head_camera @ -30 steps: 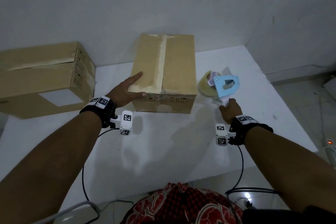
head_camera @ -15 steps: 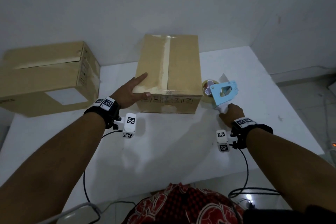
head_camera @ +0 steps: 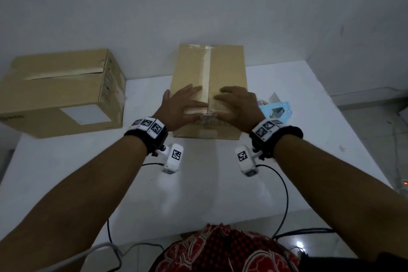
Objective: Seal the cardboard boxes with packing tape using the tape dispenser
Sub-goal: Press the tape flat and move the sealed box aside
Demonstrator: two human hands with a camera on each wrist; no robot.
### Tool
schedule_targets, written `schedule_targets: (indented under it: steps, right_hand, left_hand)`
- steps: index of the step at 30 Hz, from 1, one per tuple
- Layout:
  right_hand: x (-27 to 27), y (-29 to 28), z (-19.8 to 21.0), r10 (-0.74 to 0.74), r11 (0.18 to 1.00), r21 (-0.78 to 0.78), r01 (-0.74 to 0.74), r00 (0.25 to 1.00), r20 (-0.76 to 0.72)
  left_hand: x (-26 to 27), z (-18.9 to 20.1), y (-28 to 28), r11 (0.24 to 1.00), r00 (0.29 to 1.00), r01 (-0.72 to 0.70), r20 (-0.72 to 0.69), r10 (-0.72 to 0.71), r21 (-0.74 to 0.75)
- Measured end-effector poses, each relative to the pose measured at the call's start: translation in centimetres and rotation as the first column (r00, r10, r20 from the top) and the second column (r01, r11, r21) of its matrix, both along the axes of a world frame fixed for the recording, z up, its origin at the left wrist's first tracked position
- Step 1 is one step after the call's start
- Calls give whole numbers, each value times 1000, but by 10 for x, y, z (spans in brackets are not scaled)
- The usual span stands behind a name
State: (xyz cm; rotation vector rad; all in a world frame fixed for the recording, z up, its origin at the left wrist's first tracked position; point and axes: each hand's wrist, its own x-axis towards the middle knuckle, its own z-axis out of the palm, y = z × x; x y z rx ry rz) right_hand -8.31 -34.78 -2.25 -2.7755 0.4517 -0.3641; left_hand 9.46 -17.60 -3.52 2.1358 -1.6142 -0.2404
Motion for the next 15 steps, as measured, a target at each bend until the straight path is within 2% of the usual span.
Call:
schedule_targets:
  steps: [2,3,10,13,15]
  right_hand:
    - [10,4,-4,45,993,-102,-61,988,-144]
    - [12,4,-6,43,991,-122,-64,985,-164]
    - [-2,-11,-7,156,978,-123,-172,980,-127]
    - [-18,-22,-14,215,971,-95,-221,974,-69]
    - [-19,-21,-18,201,974,-96,-204,979,-43]
  left_hand:
    - [-1,-4,-1,999,1000,-25,2,26,-24]
    - [-1,-5,0,999,999,-37,-5,37,-34]
    - [6,-10,11,998,999,-27,42,30,-63]
    - [7,-17,23,996,1000,-12,1,12,-90]
    - [5,-22,27,988,999,-19,-40,13,-155]
